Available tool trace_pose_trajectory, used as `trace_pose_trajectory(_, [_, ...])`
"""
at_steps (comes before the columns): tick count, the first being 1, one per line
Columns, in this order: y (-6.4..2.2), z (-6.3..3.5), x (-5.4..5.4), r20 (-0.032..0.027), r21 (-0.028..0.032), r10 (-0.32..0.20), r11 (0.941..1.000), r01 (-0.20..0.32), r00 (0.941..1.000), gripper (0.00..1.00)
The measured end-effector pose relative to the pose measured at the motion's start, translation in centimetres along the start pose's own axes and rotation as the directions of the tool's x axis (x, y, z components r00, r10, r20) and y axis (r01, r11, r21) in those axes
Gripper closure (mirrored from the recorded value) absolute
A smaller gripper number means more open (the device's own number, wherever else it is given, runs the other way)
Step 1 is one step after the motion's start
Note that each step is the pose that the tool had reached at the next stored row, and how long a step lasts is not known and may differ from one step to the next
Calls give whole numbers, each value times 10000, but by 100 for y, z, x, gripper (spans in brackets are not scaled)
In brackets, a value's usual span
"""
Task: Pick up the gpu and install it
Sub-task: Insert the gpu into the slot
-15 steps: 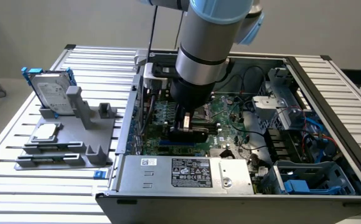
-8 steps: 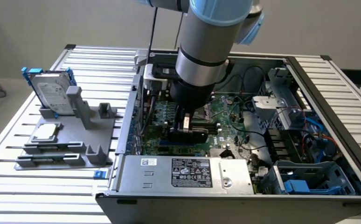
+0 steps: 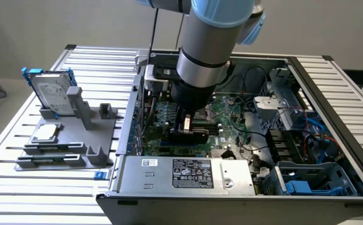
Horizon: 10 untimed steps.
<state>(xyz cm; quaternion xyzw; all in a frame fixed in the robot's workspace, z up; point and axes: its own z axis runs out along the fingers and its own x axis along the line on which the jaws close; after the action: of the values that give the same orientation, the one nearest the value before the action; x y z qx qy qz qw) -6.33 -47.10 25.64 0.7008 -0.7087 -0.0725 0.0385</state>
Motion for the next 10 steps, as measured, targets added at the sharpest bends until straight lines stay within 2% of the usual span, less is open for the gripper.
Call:
trace_pose_trajectory(5, [0,1,0,4,-86,33,10000,-33,10000,73])
trace_pose_trajectory(10, [0,1,0,4,-125,47,9999,-47,10000,73])
